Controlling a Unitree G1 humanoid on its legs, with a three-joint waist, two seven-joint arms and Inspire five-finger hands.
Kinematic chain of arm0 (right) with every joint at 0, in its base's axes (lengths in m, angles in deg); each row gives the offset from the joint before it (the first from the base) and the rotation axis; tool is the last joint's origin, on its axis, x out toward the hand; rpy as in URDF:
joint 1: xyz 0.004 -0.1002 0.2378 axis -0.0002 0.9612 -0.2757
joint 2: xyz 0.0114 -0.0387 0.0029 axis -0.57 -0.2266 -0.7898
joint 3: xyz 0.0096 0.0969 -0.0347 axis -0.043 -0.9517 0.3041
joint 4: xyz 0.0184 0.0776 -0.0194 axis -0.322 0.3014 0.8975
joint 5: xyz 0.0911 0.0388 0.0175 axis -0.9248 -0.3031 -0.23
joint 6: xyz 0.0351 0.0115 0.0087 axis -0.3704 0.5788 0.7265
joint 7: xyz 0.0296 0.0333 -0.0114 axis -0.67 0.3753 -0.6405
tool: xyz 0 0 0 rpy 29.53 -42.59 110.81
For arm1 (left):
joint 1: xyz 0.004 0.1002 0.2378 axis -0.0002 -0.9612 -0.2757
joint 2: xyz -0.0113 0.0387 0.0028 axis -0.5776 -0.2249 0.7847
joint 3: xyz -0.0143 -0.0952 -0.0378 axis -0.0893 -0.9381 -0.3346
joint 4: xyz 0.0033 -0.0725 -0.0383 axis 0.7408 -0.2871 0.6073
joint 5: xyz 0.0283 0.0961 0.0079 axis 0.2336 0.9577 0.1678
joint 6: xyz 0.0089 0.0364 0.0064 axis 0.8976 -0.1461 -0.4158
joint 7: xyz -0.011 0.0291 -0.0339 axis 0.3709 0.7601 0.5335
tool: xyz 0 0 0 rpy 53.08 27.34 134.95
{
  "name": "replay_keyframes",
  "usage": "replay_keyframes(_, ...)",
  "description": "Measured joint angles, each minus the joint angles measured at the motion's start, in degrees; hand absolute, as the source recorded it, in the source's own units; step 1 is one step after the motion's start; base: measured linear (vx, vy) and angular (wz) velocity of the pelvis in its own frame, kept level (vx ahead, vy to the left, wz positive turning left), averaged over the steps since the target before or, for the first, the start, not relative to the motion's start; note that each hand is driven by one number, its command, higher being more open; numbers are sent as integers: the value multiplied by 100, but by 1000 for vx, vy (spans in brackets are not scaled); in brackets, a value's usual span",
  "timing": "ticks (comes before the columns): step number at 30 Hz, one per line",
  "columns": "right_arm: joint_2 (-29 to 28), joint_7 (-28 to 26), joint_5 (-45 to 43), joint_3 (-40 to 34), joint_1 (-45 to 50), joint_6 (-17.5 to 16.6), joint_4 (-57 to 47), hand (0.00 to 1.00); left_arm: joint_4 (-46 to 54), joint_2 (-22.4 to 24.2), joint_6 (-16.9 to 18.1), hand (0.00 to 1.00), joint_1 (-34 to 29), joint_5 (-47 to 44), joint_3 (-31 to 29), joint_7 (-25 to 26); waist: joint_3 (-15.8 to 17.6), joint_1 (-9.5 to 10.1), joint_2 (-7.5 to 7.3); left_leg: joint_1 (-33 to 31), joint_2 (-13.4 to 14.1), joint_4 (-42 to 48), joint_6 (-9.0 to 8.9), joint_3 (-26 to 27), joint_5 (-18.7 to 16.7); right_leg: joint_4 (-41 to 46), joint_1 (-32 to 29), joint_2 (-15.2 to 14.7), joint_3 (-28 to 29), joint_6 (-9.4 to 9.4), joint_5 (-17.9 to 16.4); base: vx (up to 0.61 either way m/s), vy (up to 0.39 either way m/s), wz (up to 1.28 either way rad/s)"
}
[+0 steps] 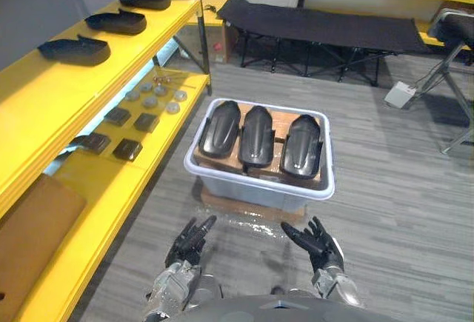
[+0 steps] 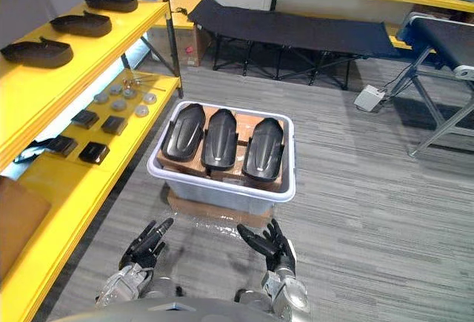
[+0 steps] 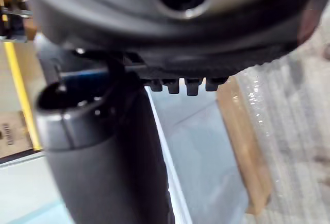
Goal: Walk over and take three plastic housings, then place them on the shelf
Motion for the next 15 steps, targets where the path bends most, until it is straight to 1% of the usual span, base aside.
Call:
replay_keyframes(1,106,50,13,31,73,-3,-398,100,260,-4,84,100,0,136,254,-33,-12,-96,19,13,34,-828,-13,-88,379,1,-35,-62,57,79,18,141,81,-27)
replay_keyframes(2,169,68,17,42,76,-4,-642,100,466,-10,102,100,20,191,425,-38,-28,-157,57,45,48,-1418,-48,-192,994,5,-90,-102,132,185,-14,165,178,-37)
replay_keyframes(3,245,65,13,34,49,-4,-769,100,602,-21,102,100,72,197,567,-28,-55,-203,109,143,-32,-1711,-343,-298,1166,5,-143,-147,233,287,-27,140,201,-30)
replay_keyframes(4,254,72,9,35,35,8,-862,100,709,-73,93,100,110,216,650,-19,-37,-267,22,254,-168,-1969,-266,-236,1239,-52,-160,-250,291,370,26,124,235,-25)
replay_keyframes(6,266,70,11,173,291,65,-1337,100,827,-240,56,100,263,283,857,-23,-52,-400,-143,437,-417,-2496,-170,-50,1337,-206,-233,-469,366,506,100,78,178,-18)
replay_keyframes(7,268,69,8,285,461,148,-1578,100,826,-304,10,100,249,332,902,-23,-65,-425,-176,506,-487,-2620,-146,-1,1364,-255,-230,-522,413,545,124,70,131,-34)
replay_keyframes(8,272,61,3,439,695,251,-1900,100,811,-366,-91,100,202,390,986,-21,-64,-437,-177,639,-530,-2755,-130,111,1375,-273,-219,-548,506,589,151,49,87,-36)
replay_keyframes(10,275,46,3,677,1068,426,-2366,100,775,-482,-241,100,-14,409,987,-23,-70,-488,-187,764,-559,-2892,-121,214,1380,-330,-206,-558,615,615,169,38,47,-33)
replay_keyframes(12,278,60,-41,779,1334,647,-2832,100,498,-594,-334,100,-206,409,967,4,-55,-573,-232,835,-560,-2995,-124,351,1386,-345,-270,-535,717,638,187,12,22,-33)
replay_keyframes(13,280,81,-45,777,1374,711,-2971,100,397,-627,-349,100,-240,410,966,17,-58,-586,-257,854,-563,-3015,-126,433,1385,-351,-337,-523,746,656,202,-18,19,-63)
replay_keyframes(14,316,89,-45,742,1376,823,-3224,100,252,-698,-405,100,-416,410,955,44,-71,-573,-324,914,-543,-3092,-130,645,1382,-403,-436,-494,780,679,264,-28,11,-67)
replay_keyframes(15,345,82,-46,608,1353,905,-3460,100,113,-801,-477,100,-535,414,875,45,-88,-613,-386,888,-519,-3087,-138,731,1377,-449,-484,-478,793,677,317,-21,-7,-63)
